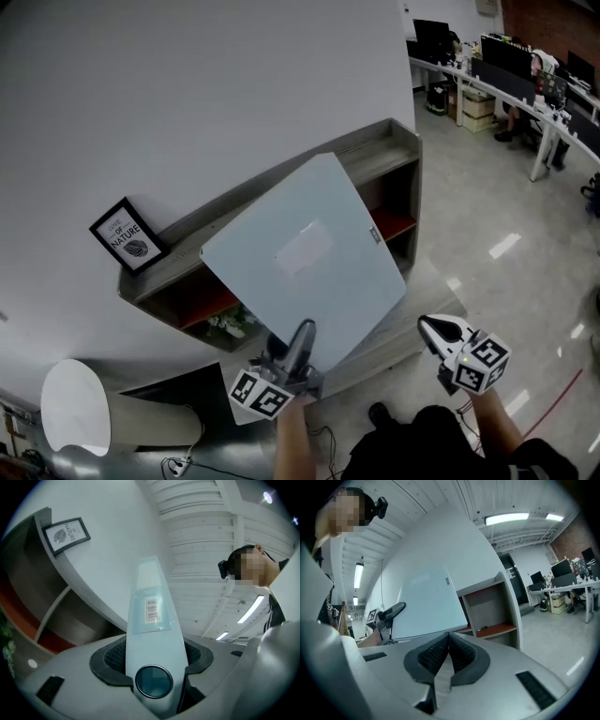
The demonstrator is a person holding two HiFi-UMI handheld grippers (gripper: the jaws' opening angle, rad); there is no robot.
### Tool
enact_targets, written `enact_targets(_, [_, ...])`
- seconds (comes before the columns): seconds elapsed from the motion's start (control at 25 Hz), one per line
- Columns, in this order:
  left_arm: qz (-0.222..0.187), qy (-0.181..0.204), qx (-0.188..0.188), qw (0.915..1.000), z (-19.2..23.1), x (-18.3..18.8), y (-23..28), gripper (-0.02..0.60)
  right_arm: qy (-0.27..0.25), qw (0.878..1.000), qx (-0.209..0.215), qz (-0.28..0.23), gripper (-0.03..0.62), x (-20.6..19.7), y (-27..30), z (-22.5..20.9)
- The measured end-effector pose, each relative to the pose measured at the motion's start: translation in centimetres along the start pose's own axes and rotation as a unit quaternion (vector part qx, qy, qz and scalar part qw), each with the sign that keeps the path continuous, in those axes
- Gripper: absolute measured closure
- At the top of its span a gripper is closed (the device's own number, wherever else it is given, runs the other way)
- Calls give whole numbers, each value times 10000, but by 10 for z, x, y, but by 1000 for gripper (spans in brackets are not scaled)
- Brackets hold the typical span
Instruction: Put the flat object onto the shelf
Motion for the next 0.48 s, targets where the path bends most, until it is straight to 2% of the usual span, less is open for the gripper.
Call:
enact_targets(0.24, [-45, 402, -393, 9984, 11, 37, 27, 299, -18, 9997, -233, -64, 580, 5, 2, 2])
enact_targets(0.48, [-131, 742, -554, 9956, 18, 74, 59, 299, -25, 9991, -405, -122, 580, 12, -2, -6])
Point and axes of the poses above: the fingertips, and each gripper's own axes: y forward along the fingers, z to its left, x out of its top, the point moved 6 cm from there along -y, backward along the fingers, and after that the axes turned 8 degrees about z, right-handed, at the moved point
